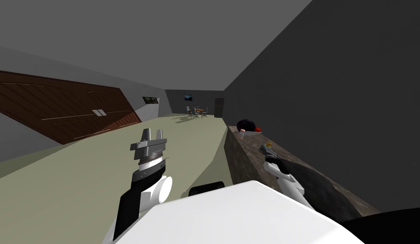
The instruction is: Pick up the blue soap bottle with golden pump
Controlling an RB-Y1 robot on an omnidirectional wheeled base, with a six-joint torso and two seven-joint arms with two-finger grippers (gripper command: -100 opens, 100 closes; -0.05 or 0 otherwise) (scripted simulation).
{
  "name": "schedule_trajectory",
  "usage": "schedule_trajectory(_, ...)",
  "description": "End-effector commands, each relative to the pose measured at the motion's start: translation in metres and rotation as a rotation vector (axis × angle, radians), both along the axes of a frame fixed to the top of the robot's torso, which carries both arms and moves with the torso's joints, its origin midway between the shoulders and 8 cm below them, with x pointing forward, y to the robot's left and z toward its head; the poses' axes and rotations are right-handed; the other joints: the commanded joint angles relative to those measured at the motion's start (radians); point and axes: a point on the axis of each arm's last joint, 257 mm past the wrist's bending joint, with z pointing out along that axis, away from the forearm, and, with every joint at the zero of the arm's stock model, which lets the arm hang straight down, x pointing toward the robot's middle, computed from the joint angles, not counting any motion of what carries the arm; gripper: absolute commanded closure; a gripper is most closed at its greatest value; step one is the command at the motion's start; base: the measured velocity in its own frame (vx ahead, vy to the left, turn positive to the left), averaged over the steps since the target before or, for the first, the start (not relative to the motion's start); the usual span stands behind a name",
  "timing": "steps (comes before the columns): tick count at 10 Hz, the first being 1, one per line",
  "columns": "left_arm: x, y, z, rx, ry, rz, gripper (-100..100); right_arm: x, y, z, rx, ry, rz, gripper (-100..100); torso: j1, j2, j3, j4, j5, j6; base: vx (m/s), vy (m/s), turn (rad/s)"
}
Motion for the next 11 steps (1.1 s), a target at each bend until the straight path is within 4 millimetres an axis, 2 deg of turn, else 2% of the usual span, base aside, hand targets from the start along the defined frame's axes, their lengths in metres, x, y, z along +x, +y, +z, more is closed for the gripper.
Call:
schedule_trajectory(1, 0.000, 0.000, 0.000, 0.000, 0.000, 0.000, 0, 0.025, 0.018, -0.008, 0.013, 0.001, 0.034, 100, 0.000, 0.000, 0.000, 0.000, 0.000, 0.000, -0.006, -0.022, -0.279)
schedule_trajectory(3, 0.000, 0.000, 0.000, 0.000, 0.000, 0.000, 0, 0.025, 0.018, -0.008, -0.002, 0.017, 0.035, 100, -0.001, -0.001, -0.001, -0.001, -0.003, -0.003, -0.002, -0.005, -0.010)
schedule_trajectory(4, 0.000, 0.000, 0.000, 0.000, 0.000, 0.000, 0, 0.056, 0.042, -0.010, 0.014, -0.001, 0.076, 100, -0.001, -0.003, -0.002, -0.002, -0.003, -0.004, -0.003, -0.027, -0.360)
schedule_trajectory(6, 0.000, 0.000, 0.000, 0.000, 0.000, 0.000, 0, 0.064, 0.050, -0.012, 0.004, 0.015, 0.094, 100, -0.003, -0.004, -0.003, -0.002, -0.004, -0.004, -0.002, -0.013, -0.127)
schedule_trajectory(7, 0.000, 0.000, 0.000, 0.000, 0.000, 0.000, 0, 0.091, 0.070, -0.009, 0.010, -0.001, 0.125, 100, -0.002, -0.005, -0.004, -0.002, -0.005, -0.006, -0.002, -0.031, -0.279)
schedule_trajectory(8, 0.000, 0.000, 0.000, 0.000, 0.000, 0.000, 0, 0.099, 0.081, -0.012, 0.017, 0.001, 0.147, 100, -0.004, -0.005, -0.004, -0.002, -0.005, -0.003, 0.000, -0.027, -0.287)
schedule_trajectory(9, 0.000, 0.000, 0.000, 0.000, 0.000, 0.000, 0, 0.100, 0.083, -0.013, 0.006, 0.013, 0.153, 100, -0.004, -0.006, -0.004, -0.003, -0.006, -0.004, -0.001, -0.009, -0.045)
schedule_trajectory(10, 0.000, 0.000, 0.000, 0.000, 0.000, 0.000, 0, 0.123, 0.107, -0.015, 0.029, -0.004, 0.188, 100, -0.003, -0.007, -0.005, -0.003, -0.006, -0.007, 0.000, -0.029, -0.302)
schedule_trajectory(11, 0.000, 0.000, 0.000, 0.000, 0.000, 0.000, 0, 0.135, 0.118, -0.012, 0.021, -0.002, 0.210, 100, -0.004, -0.008, -0.006, -0.003, -0.006, -0.006, 0.004, -0.025, -0.239)
